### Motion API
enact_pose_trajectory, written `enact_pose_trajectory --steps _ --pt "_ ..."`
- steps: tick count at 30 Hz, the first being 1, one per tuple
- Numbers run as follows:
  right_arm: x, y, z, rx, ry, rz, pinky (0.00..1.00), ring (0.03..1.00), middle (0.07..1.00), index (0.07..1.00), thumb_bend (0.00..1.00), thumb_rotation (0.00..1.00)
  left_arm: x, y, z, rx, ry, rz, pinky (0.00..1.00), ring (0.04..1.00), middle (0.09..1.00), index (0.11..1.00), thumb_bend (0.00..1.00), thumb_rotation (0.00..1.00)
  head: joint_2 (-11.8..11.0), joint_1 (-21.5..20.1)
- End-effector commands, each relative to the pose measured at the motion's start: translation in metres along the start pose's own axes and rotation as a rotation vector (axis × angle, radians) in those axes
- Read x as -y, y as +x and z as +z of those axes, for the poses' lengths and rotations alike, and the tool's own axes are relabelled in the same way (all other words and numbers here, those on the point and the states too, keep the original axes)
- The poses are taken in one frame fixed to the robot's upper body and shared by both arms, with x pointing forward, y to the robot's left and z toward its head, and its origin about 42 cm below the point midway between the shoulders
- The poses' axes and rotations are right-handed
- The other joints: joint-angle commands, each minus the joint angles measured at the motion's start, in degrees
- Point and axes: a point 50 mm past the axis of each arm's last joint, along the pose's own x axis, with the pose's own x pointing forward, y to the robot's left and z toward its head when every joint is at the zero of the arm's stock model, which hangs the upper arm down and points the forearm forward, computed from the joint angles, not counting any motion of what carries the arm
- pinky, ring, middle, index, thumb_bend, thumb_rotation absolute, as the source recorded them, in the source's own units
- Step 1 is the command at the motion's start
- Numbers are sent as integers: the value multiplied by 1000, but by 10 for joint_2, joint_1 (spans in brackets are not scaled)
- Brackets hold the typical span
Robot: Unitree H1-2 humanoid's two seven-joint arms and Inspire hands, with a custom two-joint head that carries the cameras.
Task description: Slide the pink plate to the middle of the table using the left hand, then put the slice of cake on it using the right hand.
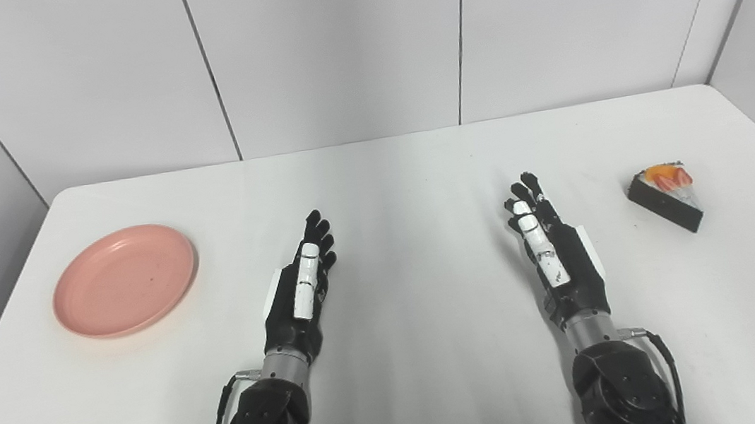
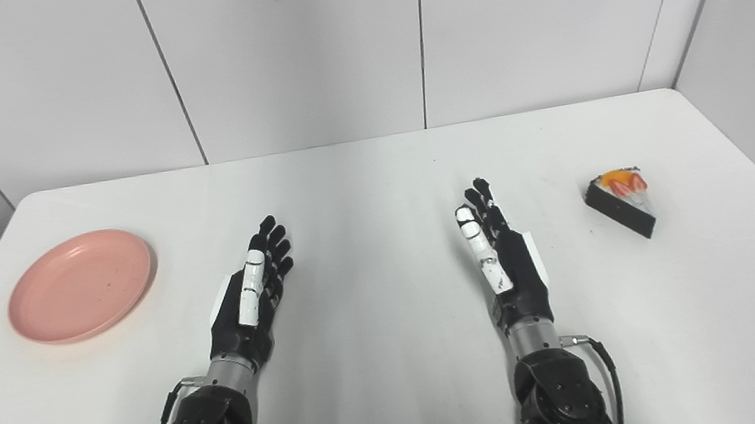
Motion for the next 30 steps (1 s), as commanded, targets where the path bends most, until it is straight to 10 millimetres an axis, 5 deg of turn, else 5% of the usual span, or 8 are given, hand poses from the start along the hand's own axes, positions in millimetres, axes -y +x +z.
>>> enact_pose_trajectory --steps 1,30 --pt "-8 11 17 80 12 18 955 929 948 970 602 789 3 6 12 45 12 -11 1000 1000 1000 1000 618 1000 1 1" --pt "-11 8 17 60 44 58 968 945 953 961 552 779 -11 15 11 94 52 57 1000 1000 1000 1000 591 1000 0 0"
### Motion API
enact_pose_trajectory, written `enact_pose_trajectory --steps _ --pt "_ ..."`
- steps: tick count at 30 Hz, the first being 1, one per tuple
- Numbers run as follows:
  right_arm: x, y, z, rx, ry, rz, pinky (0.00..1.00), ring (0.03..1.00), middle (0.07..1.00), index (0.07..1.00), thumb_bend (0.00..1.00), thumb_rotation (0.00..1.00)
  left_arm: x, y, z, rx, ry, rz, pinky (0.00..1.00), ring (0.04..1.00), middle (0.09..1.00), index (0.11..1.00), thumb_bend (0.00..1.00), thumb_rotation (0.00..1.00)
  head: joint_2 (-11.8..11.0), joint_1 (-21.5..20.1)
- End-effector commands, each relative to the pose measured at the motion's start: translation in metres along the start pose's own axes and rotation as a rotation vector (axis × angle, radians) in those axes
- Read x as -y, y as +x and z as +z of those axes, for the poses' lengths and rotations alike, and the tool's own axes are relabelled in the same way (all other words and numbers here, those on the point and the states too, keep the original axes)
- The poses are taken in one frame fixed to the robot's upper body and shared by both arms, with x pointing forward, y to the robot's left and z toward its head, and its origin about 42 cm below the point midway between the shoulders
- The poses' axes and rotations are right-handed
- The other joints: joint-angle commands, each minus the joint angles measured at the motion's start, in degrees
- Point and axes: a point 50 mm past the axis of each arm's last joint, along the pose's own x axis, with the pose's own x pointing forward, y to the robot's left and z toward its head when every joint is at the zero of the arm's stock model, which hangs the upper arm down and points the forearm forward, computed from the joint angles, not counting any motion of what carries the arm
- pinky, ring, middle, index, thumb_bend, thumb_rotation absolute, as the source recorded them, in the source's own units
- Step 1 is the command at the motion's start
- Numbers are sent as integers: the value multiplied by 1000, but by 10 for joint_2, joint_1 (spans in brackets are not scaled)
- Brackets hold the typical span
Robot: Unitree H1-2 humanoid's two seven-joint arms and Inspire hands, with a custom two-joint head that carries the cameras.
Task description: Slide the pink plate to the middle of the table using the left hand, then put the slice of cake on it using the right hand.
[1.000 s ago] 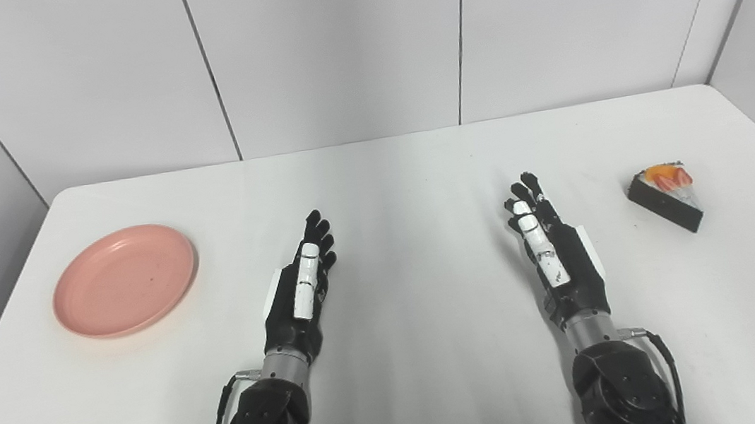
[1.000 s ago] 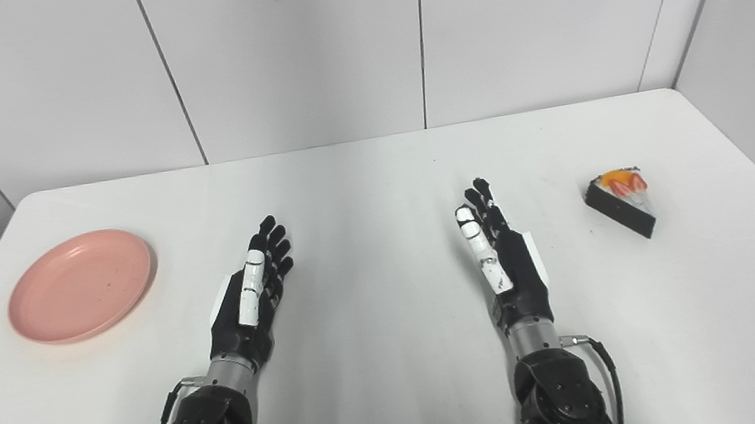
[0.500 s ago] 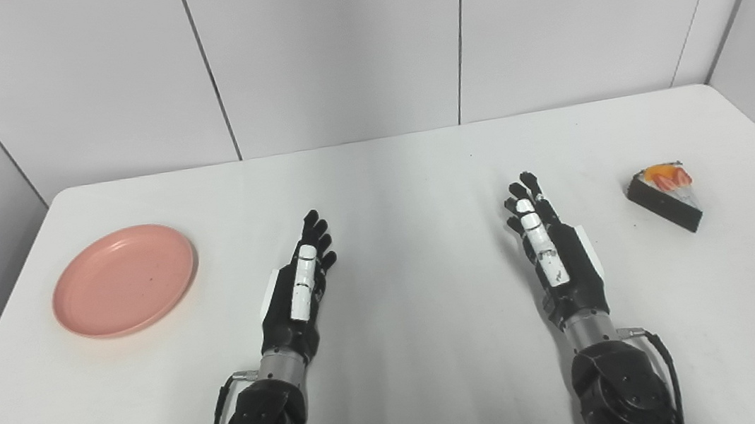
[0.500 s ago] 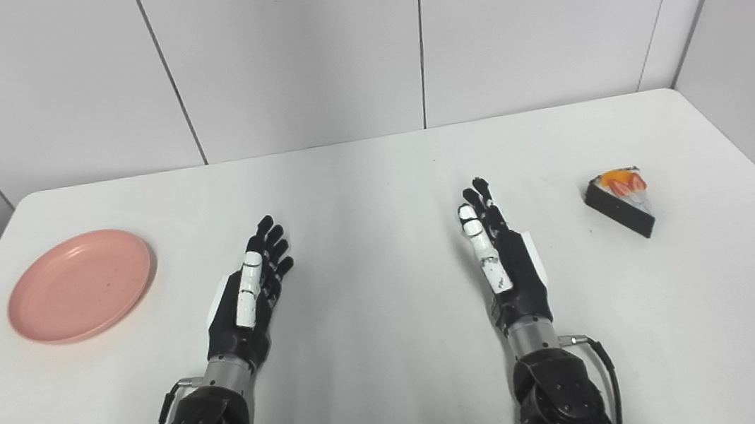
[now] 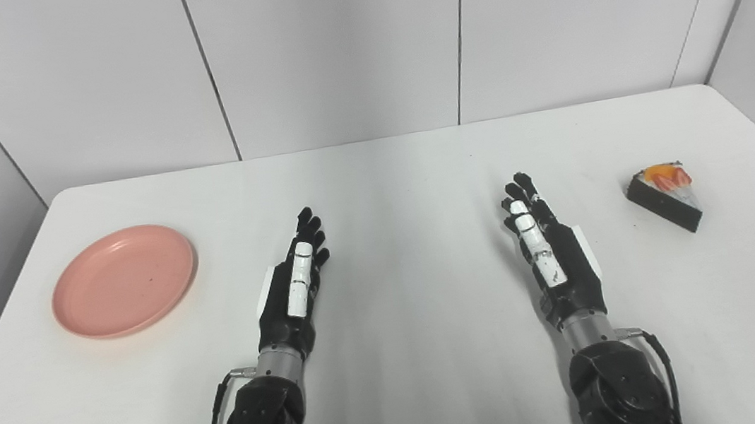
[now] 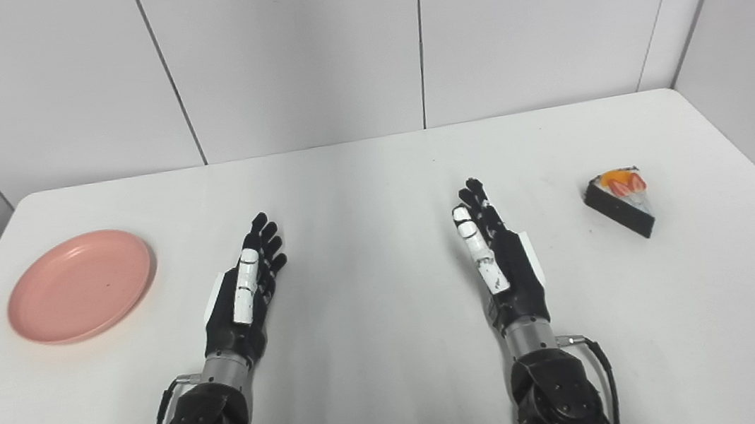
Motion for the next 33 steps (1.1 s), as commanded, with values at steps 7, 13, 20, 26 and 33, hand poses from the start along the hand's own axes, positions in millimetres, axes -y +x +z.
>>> enact_pose_trajectory --steps 7,13,20,26,33 --pt "-6 9 16 57 13 37 966 940 952 964 570 772 0 11 15 68 23 23 1000 1000 1000 1000 592 1000 1 1" --pt "-7 9 16 57 -1 63 981 953 966 980 571 802 0 11 15 80 36 33 1000 1000 1000 1000 590 1000 1 2" --pt "-6 9 15 53 2 64 973 944 956 958 569 779 1 12 12 83 49 31 1000 1000 1000 1000 602 1000 -11 38" --pt "4 6 13 51 -8 60 977 943 953 939 570 783 3 17 21 76 23 12 1000 1000 1000 1000 624 1000 -31 103" --pt "16 3 12 45 -44 74 999 963 976 988 577 831 -15 36 37 131 -2 100 1000 1000 1000 1000 635 1000 -52 154"
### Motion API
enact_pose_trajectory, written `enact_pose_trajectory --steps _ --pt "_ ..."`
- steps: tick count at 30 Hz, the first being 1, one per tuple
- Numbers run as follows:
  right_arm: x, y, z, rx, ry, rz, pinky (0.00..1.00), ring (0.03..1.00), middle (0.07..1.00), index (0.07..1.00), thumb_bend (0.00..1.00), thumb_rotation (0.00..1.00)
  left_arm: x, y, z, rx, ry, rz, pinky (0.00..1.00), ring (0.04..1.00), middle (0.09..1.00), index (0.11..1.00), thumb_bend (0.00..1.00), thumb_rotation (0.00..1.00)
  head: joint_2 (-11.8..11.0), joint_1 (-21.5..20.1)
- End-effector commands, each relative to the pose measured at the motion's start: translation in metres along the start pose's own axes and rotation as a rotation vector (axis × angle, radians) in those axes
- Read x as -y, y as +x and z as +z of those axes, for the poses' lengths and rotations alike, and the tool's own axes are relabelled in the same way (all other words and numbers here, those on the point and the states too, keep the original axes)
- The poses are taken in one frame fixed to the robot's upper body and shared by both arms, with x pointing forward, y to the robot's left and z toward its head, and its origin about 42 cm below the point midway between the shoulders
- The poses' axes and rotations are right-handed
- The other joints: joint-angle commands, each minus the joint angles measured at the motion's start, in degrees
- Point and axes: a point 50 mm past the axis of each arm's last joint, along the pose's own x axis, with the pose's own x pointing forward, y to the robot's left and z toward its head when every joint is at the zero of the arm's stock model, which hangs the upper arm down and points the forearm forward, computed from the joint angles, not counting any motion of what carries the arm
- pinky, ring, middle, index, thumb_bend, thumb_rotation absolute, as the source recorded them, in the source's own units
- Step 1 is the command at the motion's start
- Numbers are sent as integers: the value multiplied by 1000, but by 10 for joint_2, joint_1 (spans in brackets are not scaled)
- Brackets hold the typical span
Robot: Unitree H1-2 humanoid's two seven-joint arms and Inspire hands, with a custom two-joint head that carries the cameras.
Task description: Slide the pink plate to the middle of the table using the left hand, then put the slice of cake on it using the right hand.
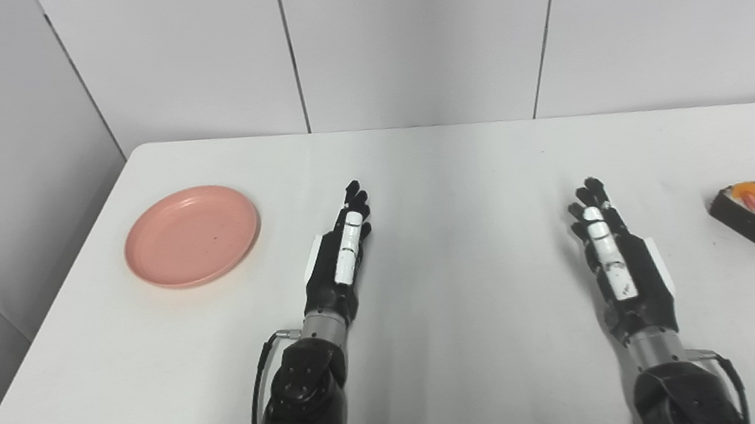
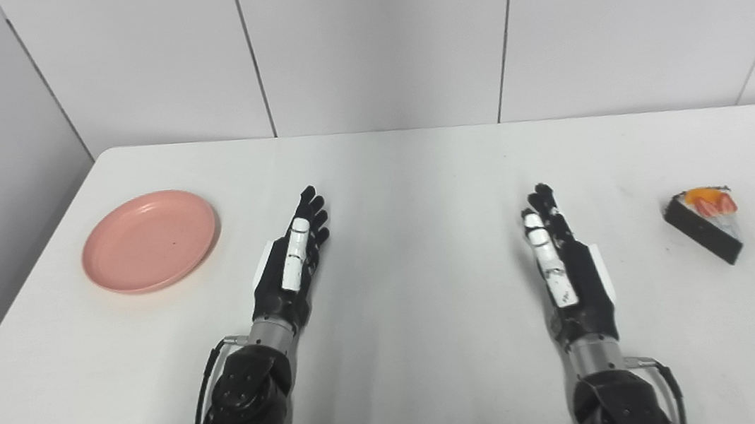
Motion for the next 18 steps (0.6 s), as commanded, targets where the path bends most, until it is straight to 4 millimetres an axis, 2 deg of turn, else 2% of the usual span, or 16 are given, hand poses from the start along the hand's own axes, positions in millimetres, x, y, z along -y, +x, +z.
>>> enact_pose_trajectory --steps 1,4,8,14,16,18 --pt "1 8 14 65 -14 37 1000 968 980 995 578 843 -2 23 30 121 4 2 1000 1000 1000 1000 629 1000 -7 10" --pt "6 7 12 62 -37 62 1000 989 997 1000 603 903 -14 32 39 158 3 40 1000 1000 1000 1000 633 1000 -16 24" --pt "10 7 9 51 -42 69 1000 995 1000 1000 617 936 -31 41 52 197 -12 99 1000 1000 1000 1000 637 1000 -22 28" --pt "12 8 6 50 -34 72 1000 993 1000 1000 634 927 -66 55 74 271 -45 204 1000 998 994 1000 635 1000 -28 30" --pt "12 8 6 49 -34 74 1000 995 1000 1000 625 941 -80 58 80 287 -41 251 1000 984 980 1000 641 1000 -29 31" --pt "12 8 5 49 -29 73 1000 999 1000 1000 616 943 -96 62 86 299 -44 305 983 944 945 964 659 1000 -30 32"
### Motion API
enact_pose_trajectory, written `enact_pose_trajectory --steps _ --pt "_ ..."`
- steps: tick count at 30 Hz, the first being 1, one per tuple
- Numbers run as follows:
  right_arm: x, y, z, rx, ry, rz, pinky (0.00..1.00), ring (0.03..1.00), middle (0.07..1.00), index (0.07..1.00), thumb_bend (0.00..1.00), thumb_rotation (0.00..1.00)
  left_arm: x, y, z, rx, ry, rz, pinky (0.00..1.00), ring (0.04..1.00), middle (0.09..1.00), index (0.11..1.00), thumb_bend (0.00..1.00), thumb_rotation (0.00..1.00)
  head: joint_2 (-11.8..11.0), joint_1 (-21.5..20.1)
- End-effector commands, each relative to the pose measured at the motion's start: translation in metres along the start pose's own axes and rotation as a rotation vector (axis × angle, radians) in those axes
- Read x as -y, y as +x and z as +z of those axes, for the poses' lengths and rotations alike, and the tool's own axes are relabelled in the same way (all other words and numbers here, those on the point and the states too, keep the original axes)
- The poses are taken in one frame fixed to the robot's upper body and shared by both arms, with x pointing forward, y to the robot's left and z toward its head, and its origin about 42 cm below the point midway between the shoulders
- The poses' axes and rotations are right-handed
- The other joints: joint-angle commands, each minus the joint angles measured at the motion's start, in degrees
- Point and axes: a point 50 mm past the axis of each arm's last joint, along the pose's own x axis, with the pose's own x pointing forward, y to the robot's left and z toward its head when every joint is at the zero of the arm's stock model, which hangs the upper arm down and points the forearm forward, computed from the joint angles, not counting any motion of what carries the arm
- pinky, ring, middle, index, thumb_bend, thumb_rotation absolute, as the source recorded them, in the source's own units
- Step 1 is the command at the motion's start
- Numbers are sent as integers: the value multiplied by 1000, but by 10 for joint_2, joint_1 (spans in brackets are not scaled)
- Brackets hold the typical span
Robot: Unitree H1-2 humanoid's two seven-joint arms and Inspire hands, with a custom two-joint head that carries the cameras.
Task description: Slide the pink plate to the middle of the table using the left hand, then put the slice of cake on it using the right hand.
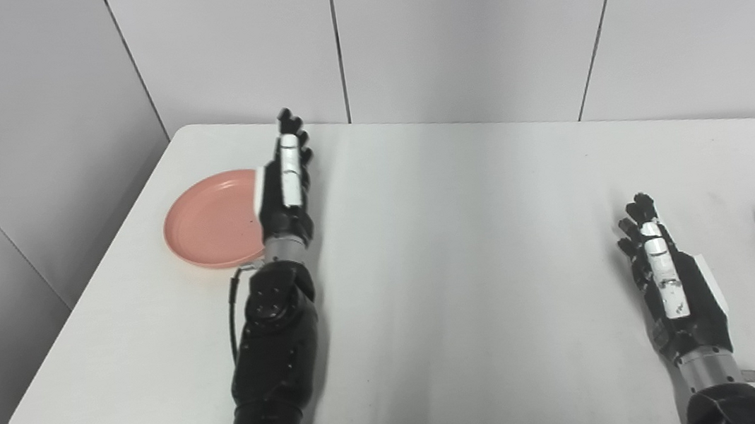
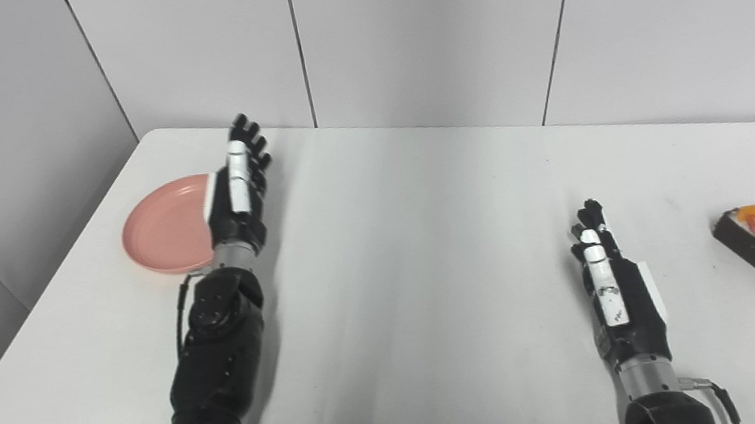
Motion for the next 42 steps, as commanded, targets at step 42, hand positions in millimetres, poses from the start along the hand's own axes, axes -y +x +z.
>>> enact_pose_trajectory --steps 42 --pt "2 9 6 86 36 25 1000 1000 1000 1000 616 929 -181 53 50 146 151 449 705 701 711 715 706 1000 -6 12"
